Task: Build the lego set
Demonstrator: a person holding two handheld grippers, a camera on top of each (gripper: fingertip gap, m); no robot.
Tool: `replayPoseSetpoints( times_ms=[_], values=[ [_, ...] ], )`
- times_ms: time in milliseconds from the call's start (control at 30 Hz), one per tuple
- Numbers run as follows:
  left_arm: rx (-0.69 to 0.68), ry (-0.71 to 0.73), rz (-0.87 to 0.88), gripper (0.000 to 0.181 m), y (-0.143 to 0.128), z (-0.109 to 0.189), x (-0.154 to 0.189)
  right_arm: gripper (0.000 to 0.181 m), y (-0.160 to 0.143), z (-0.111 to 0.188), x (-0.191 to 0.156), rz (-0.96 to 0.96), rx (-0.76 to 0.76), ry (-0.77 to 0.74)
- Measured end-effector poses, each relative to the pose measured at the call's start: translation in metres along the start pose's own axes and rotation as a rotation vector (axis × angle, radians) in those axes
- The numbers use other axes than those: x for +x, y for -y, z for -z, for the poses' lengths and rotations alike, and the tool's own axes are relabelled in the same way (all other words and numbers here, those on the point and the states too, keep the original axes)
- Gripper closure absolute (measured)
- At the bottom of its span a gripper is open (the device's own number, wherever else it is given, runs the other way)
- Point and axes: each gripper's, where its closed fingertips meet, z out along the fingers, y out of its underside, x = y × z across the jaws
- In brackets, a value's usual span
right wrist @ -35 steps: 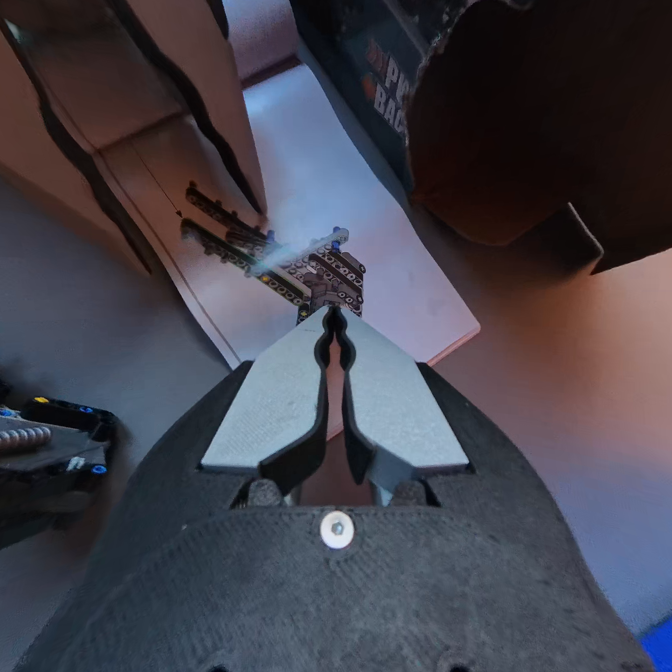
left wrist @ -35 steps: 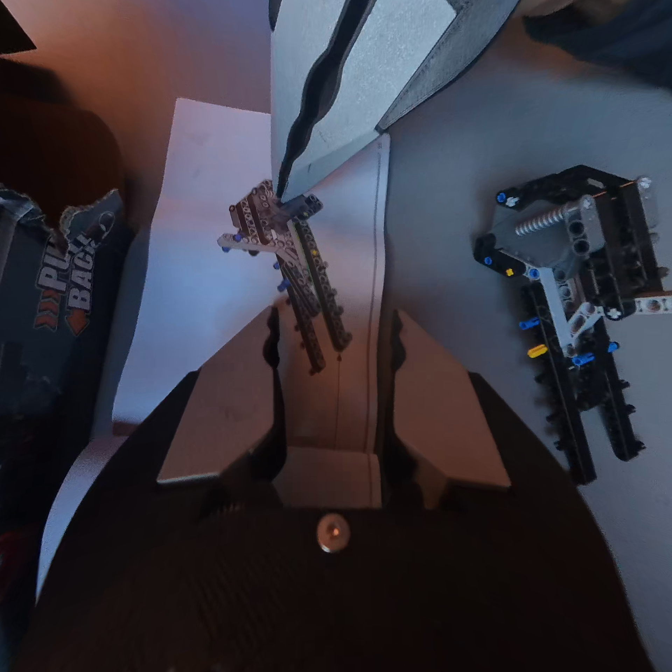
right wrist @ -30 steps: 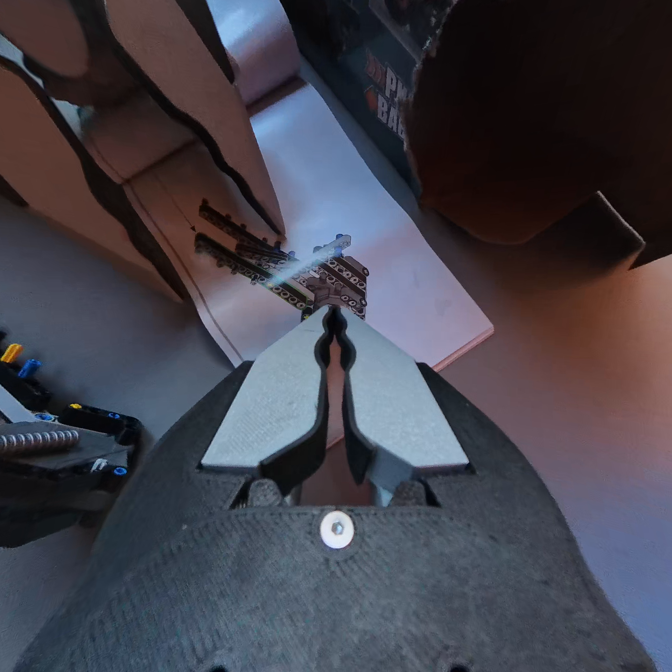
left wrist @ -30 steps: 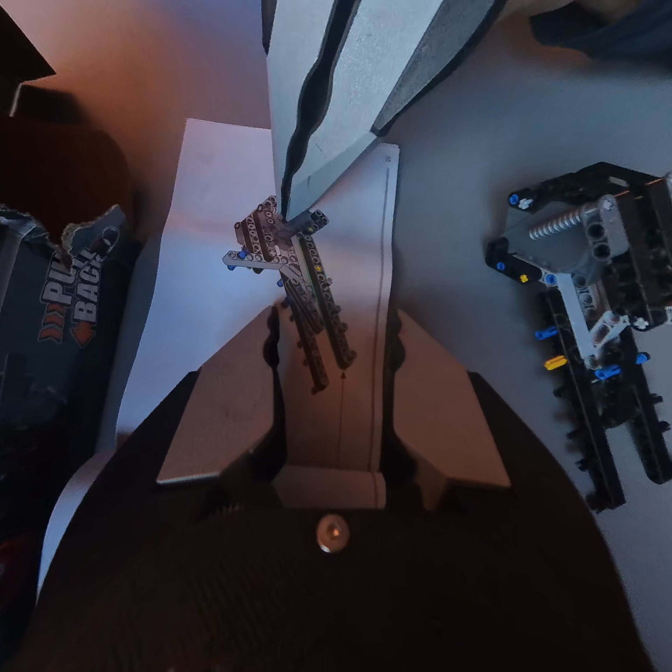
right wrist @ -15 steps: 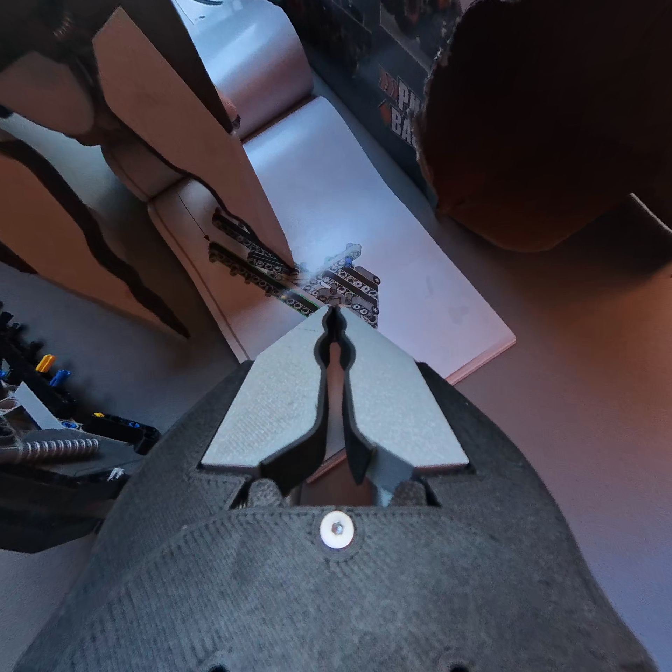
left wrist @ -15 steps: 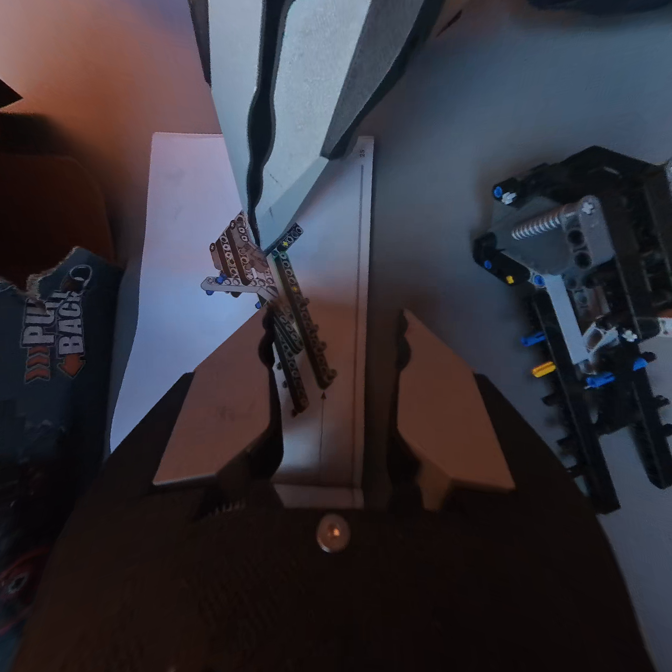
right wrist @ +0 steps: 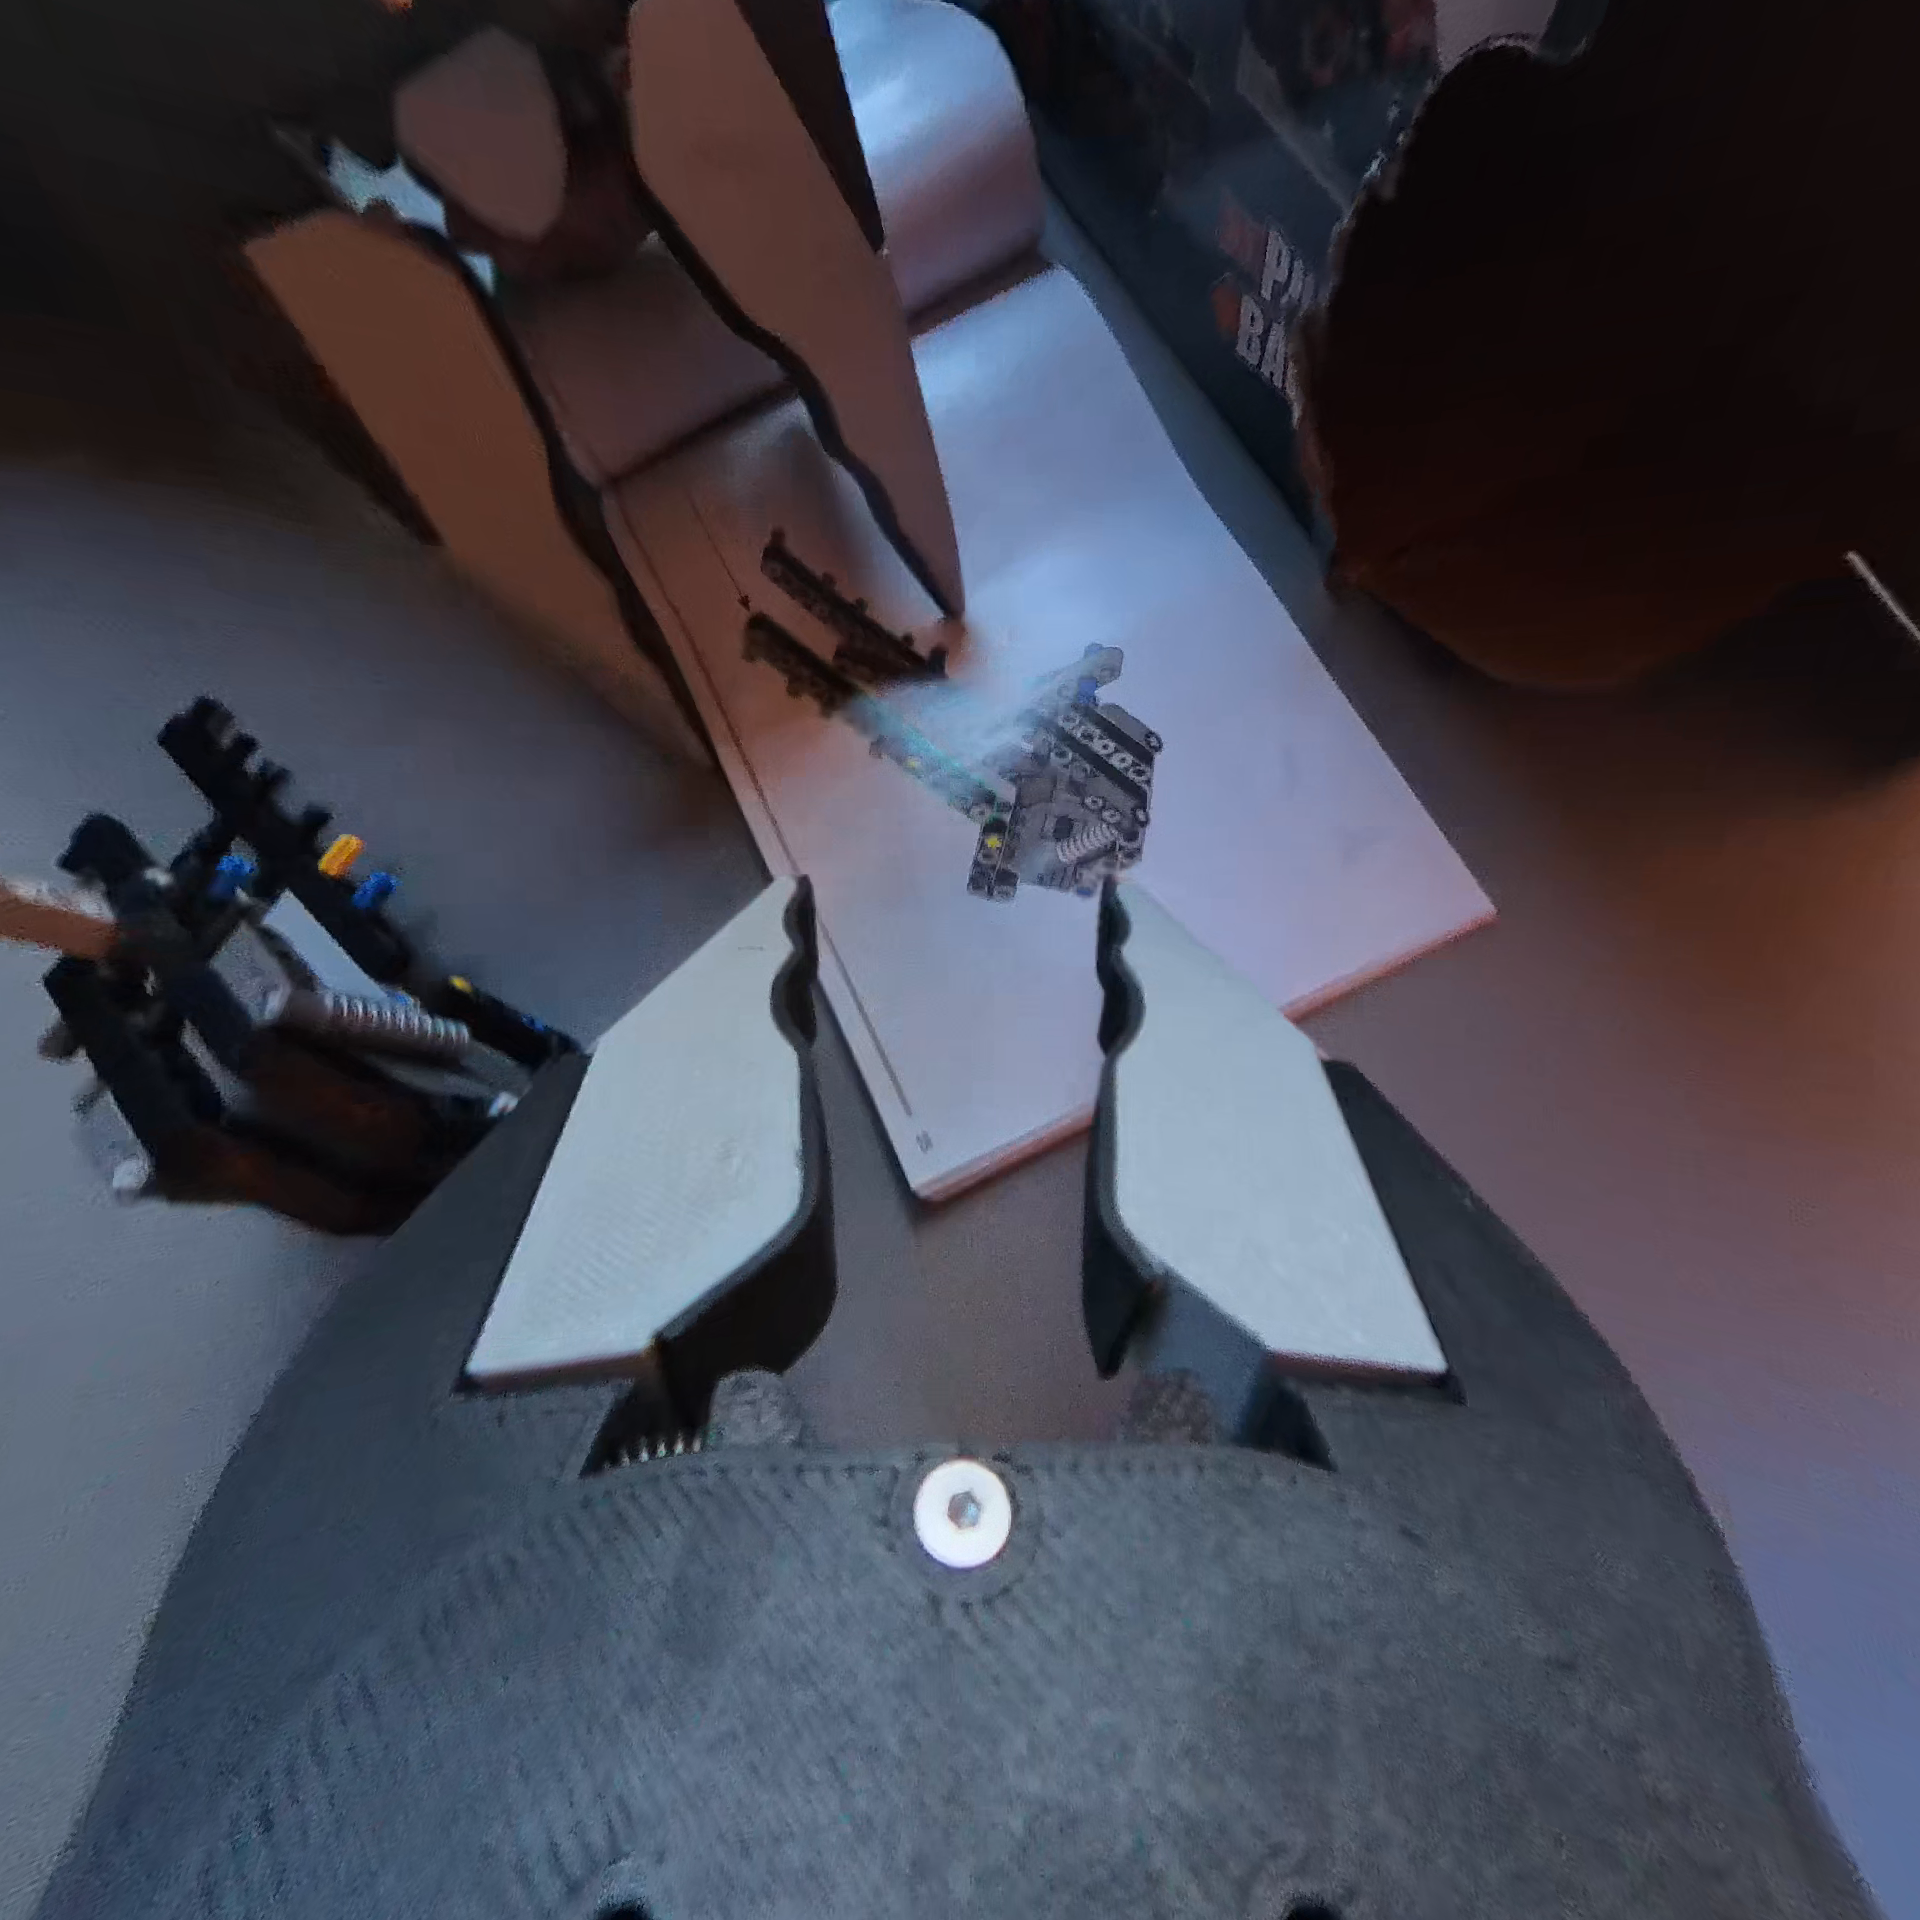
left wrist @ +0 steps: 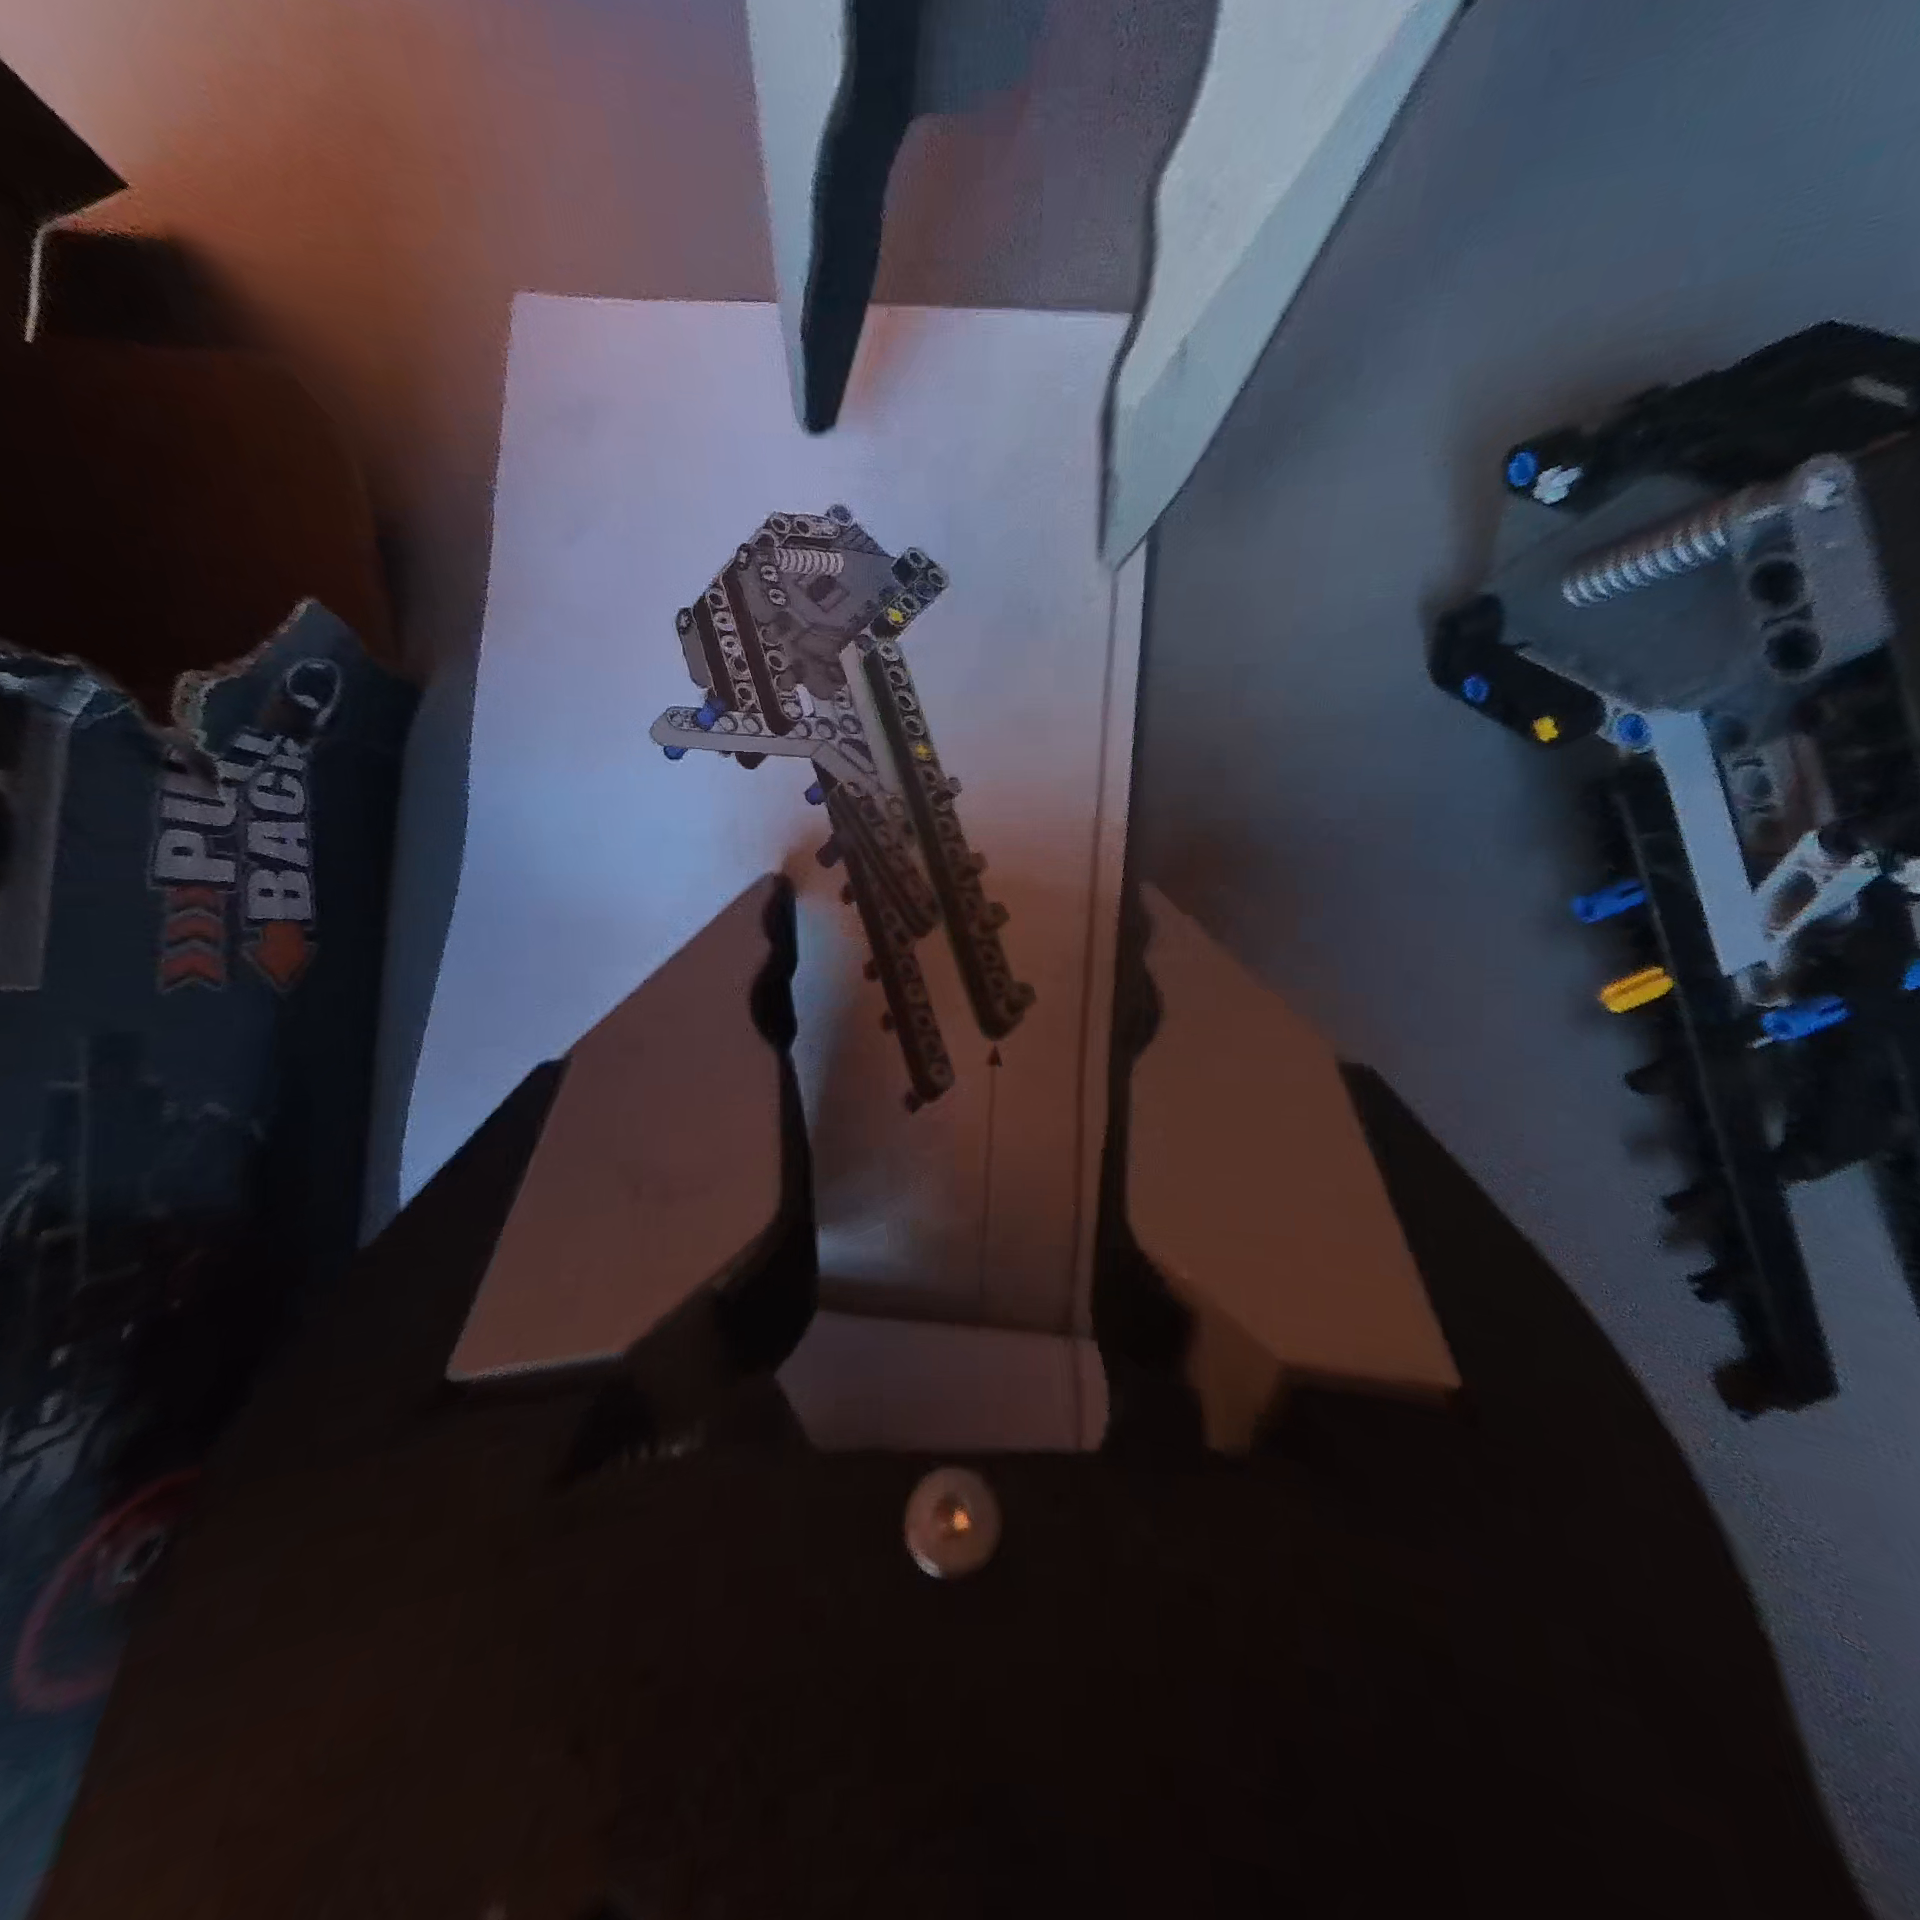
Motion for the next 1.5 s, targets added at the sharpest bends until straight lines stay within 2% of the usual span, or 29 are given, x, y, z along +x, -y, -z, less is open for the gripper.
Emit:
replayPoseSetpoints(
  times_ms=[67,100,167,267,600,733,833,933,1033,1100,1200,1233,1267,1500],
  values=[
    [0.022,-0.041,0.016,0.126,0.001,0.001,0.002,0.118,-0.007,0.005,-0.003,0.010,-0.021,0.007],
    [0.044,-0.089,0.034,0.137,0.003,0.003,0.006,0.115,-0.011,0.005,-0.004,0.017,-0.038,0.011],
    [0.086,-0.243,0.098,0.179,0.005,0.006,0.019,0.115,-0.017,0.005,-0.005,0.045,-0.069,0.003],
    [0.126,-0.324,0.168,0.181,0.004,0.007,0.018,0.112,-0.025,0.000,-0.005,0.059,-0.110,0.005],
    [0.137,-0.372,0.161,0.181,0.000,0.011,0.020,0.128,-0.027,0.009,0.006,0.088,-0.100,-0.048],
    [0.124,-0.383,0.132,0.181,-0.006,0.014,0.021,0.142,-0.029,0.017,-0.002,0.128,-0.097,-0.012],
    [0.147,-0.386,0.150,0.181,-0.004,0.018,0.017,0.135,-0.032,0.017,0.004,0.109,-0.113,-0.046],
    [0.141,-0.339,0.159,0.181,-0.007,0.021,0.008,0.132,-0.032,0.014,-0.001,0.077,-0.102,0.004],
    [0.145,-0.345,0.184,0.181,-0.005,0.025,0.006,0.129,-0.035,0.008,0.004,0.114,-0.133,-0.051],
    [0.159,-0.350,0.202,0.181,-0.001,0.034,0.004,0.112,-0.033,0.009,0.007,0.101,-0.140,-0.078],
    [0.127,-0.286,0.201,0.149,-0.002,0.041,-0.002,0.104,-0.026,0.011,0.013,0.058,-0.098,-0.095],
    [0.087,-0.264,0.187,0.140,-0.007,0.040,-0.002,0.107,-0.029,0.010,0.017,0.064,-0.119,-0.110],
    [0.060,-0.250,0.170,0.135,-0.011,0.038,-0.001,0.119,-0.035,0.008,0.017,0.089,-0.149,-0.113],
    [0.022,-0.279,0.121,0.140,-0.014,0.021,0.010,0.130,-0.034,0.003,0.008,0.167,-0.157,-0.103]
  ],
)
